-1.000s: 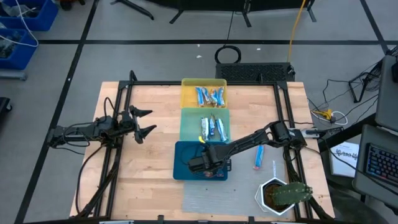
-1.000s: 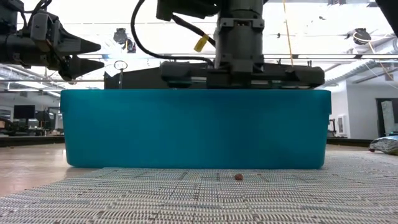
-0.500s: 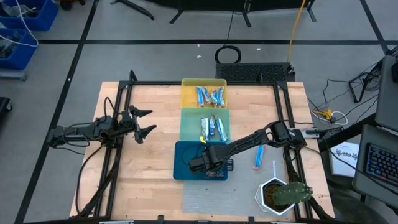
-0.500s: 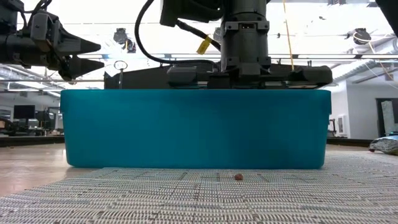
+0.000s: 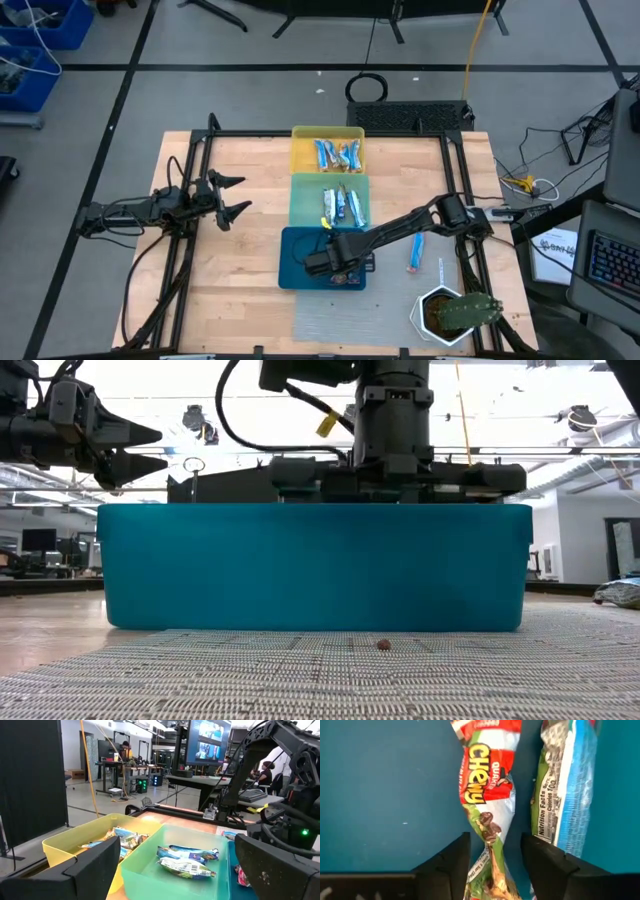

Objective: Pick and place Granola Bars by type
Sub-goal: Put the red granola bar into the blue bin

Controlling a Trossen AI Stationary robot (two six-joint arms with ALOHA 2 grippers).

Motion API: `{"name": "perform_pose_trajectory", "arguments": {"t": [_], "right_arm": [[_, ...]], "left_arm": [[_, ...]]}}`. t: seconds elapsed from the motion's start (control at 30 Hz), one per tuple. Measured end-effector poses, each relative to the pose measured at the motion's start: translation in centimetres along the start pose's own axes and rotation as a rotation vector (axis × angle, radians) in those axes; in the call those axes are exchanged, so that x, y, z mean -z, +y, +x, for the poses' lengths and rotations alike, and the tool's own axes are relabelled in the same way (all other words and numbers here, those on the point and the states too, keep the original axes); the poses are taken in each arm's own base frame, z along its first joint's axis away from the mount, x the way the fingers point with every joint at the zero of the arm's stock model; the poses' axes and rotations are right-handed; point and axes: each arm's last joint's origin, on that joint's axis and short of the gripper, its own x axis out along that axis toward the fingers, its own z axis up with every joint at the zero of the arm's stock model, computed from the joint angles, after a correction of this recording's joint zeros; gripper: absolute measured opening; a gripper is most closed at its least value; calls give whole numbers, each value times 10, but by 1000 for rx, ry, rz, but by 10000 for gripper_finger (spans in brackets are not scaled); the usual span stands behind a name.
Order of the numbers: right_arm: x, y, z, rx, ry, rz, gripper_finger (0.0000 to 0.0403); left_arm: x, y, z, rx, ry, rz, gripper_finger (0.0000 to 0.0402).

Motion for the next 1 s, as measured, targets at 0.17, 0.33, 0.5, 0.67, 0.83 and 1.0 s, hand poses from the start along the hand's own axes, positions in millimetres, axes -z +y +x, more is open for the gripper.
{"name": "perform_pose_trajectory", "arguments": {"t": [0.17,0.33,0.5,0.67,0.83,1.0], "right_arm": [[-3,-5,-12,-1,-34,-12,181],[-5,-10,-25,4,-35,-23,190],[-11,-21,-50,8,-42,-16,194],[-21,-35,-73,33,-82,-2,194],[-30,-52,-96,75,-119,27,194],[-40,-65,-116,86,-121,43,194]], "left_arm": [[0,0,0,0,0,0,392],[0,0,0,0,0,0,392],[0,0,0,0,1,0,392],[0,0,0,0,1,0,392],[0,0,0,0,0,0,392],[0,0,0,0,1,0,392]]}}
